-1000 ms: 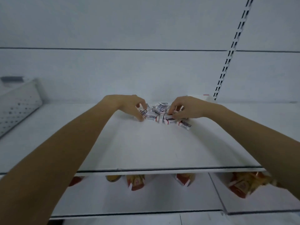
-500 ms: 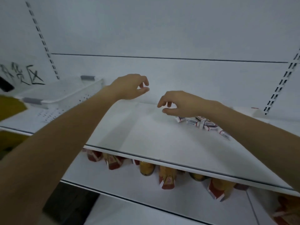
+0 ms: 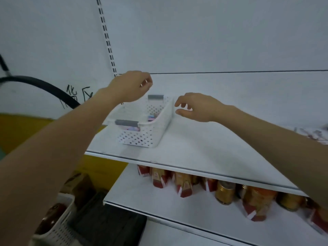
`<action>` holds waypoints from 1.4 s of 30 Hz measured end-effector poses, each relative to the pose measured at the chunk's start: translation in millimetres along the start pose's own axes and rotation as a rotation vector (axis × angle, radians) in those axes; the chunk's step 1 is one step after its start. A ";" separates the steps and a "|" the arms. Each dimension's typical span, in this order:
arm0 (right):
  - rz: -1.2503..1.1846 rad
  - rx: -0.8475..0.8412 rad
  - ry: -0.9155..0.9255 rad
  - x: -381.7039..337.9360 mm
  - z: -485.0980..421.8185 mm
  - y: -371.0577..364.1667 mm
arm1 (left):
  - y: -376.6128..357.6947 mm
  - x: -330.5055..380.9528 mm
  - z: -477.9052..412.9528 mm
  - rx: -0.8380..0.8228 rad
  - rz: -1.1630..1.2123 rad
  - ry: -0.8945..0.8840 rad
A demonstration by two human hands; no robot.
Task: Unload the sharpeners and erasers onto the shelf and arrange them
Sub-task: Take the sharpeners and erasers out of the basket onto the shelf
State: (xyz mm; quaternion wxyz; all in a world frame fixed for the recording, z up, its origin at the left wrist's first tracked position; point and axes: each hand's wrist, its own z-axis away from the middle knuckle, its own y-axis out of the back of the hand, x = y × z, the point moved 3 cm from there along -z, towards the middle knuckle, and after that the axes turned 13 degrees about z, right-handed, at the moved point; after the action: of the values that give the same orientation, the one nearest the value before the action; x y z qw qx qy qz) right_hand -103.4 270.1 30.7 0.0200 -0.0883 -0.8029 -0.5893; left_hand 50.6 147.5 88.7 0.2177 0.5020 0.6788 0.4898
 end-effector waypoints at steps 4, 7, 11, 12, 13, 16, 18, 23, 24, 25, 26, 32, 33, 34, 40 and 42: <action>-0.015 -0.009 -0.037 -23.6 -34.3 -1.5 | -1.6 -51.5 13.7 -0.067 0.116 0.036; -0.003 -0.038 -0.051 -33.6 -58.7 -5.9 | -11.8 -81.2 17.0 -0.119 0.207 0.068; 0.021 -0.080 -0.038 -33.2 -86.0 -19.0 | -30.1 -106.3 3.9 -0.193 0.223 0.071; 0.027 -0.089 -0.028 -31.6 -92.3 -23.6 | -34.4 -111.1 -1.4 -0.217 0.215 0.067; 0.030 -0.100 -0.020 -29.3 -98.8 -28.7 | -38.8 -115.4 -7.0 -0.240 0.209 0.058; 0.046 -0.131 -0.014 -20.3 -118.4 -44.5 | -53.5 -122.0 -21.2 -0.347 0.227 -0.006; 0.077 -0.128 -0.033 -13.3 -132.2 -52.8 | -65.5 -122.7 -28.9 -0.466 0.240 -0.056; 0.051 -0.146 -0.080 -0.8 -162.7 -70.6 | -87.5 -125.5 -52.0 -0.677 0.205 -0.129; 0.015 -0.165 -0.087 0.0 -165.5 -73.1 | -90.5 -126.1 -56.9 -0.730 0.178 -0.132; -0.023 -0.184 -0.090 -0.1 -166.9 -75.4 | -93.7 -126.4 -61.4 -0.789 0.136 -0.132; -0.051 -0.203 -0.089 -0.6 -167.5 -77.4 | -97.8 -126.5 -65.5 -0.848 0.081 -0.132; -0.146 -0.237 -0.124 -2.2 -166.3 -81.0 | -129.8 -125.1 -77.7 -1.068 -0.208 -0.148; -0.152 -0.244 -0.132 -2.5 -166.1 -81.4 | -134.1 -125.9 -79.4 -1.069 -0.225 -0.168; -0.150 -0.255 -0.135 -2.5 -166.6 -82.0 | -138.2 -127.5 -81.9 -1.070 -0.233 -0.190; -0.161 -0.265 -0.157 -3.9 -166.5 -81.5 | -137.9 -128.2 -87.3 -1.056 -0.095 -0.269; -0.155 -0.270 -0.167 -4.8 -166.1 -81.4 | -127.7 -125.7 -92.8 -1.016 0.074 -0.281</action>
State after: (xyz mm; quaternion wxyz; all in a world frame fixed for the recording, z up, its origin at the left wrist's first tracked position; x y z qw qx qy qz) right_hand -124.1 88.2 3.9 -0.1043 -0.0767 -0.7195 -0.6823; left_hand -31.8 -8.5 -9.3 0.5050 0.4176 0.3022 0.6923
